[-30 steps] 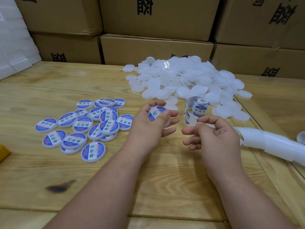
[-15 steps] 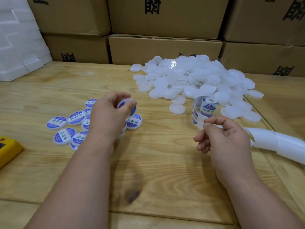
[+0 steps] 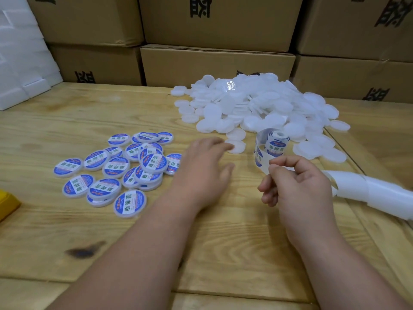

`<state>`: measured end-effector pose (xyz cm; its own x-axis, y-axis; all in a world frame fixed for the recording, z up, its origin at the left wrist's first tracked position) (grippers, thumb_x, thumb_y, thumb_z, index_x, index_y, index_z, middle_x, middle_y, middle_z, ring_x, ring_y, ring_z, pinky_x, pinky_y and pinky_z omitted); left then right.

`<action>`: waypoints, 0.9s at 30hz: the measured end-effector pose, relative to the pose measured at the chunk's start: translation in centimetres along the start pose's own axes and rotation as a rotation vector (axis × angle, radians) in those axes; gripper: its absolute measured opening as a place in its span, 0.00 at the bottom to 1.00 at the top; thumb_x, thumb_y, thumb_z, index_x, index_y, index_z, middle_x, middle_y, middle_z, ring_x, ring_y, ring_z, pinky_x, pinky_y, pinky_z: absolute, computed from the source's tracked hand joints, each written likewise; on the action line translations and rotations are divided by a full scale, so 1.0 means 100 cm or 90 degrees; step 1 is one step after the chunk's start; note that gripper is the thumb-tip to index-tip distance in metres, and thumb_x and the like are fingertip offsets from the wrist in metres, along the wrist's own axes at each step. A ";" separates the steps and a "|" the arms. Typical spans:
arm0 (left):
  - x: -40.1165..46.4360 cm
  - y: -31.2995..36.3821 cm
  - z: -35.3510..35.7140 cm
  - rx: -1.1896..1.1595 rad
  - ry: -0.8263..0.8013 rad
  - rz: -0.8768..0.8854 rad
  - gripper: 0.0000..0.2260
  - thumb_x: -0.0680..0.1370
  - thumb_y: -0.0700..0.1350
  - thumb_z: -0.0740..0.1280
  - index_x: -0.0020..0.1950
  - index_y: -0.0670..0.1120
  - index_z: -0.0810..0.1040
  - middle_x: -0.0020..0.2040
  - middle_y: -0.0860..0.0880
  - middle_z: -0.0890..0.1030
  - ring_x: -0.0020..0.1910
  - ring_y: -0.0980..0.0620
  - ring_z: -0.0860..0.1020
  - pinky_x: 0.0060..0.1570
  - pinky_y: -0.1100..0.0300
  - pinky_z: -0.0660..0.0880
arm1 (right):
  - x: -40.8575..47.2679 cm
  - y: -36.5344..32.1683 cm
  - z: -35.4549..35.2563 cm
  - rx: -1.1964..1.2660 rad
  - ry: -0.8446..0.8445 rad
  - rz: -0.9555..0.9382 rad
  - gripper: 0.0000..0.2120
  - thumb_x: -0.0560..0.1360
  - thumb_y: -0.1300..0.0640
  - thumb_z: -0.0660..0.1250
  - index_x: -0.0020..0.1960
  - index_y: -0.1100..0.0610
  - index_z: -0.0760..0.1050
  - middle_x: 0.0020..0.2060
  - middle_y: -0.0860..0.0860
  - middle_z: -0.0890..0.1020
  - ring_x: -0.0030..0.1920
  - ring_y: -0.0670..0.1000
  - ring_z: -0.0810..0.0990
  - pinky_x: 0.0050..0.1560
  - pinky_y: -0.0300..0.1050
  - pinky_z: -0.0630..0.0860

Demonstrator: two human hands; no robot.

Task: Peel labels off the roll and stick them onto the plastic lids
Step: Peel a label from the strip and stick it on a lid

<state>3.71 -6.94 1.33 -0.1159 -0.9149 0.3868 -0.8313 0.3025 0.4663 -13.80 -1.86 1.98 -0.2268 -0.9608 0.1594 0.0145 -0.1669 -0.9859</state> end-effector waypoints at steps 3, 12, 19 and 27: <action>0.007 0.013 0.026 0.026 -0.095 0.048 0.23 0.81 0.56 0.64 0.76 0.56 0.68 0.79 0.53 0.65 0.78 0.50 0.59 0.76 0.50 0.57 | 0.001 0.000 0.000 -0.004 0.003 -0.003 0.07 0.78 0.64 0.66 0.45 0.54 0.78 0.27 0.54 0.82 0.24 0.51 0.76 0.26 0.37 0.71; 0.012 0.010 0.040 0.106 -0.068 0.033 0.25 0.78 0.58 0.62 0.76 0.58 0.65 0.69 0.53 0.74 0.70 0.47 0.66 0.72 0.47 0.59 | 0.002 0.002 -0.001 0.003 0.017 -0.009 0.08 0.77 0.61 0.66 0.42 0.50 0.78 0.27 0.53 0.81 0.24 0.50 0.76 0.27 0.37 0.72; 0.012 0.006 0.040 0.053 -0.063 0.018 0.27 0.78 0.57 0.62 0.77 0.58 0.66 0.71 0.54 0.73 0.71 0.47 0.66 0.72 0.49 0.62 | 0.001 0.001 -0.003 -0.057 0.034 -0.046 0.10 0.78 0.63 0.66 0.43 0.50 0.78 0.26 0.52 0.80 0.25 0.47 0.76 0.30 0.37 0.73; 0.005 0.002 0.022 -0.399 -0.023 -0.111 0.14 0.80 0.58 0.61 0.61 0.61 0.82 0.56 0.57 0.84 0.55 0.61 0.79 0.56 0.61 0.75 | 0.008 -0.018 0.000 -0.284 0.102 -0.316 0.03 0.74 0.57 0.68 0.44 0.49 0.78 0.34 0.43 0.79 0.38 0.43 0.77 0.43 0.28 0.70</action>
<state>2.30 -7.91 -0.19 -0.0349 -0.9698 0.2414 -0.3655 0.2372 0.9001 -14.04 -2.35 3.89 -0.2451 -0.7438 0.6219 -0.5232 -0.4386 -0.7307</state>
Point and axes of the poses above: each hand's wrist, its own x-axis towards the middle knuckle, its own z-axis out of the palm, y = z × x, the point moved 3 cm from there along x, towards the middle knuckle
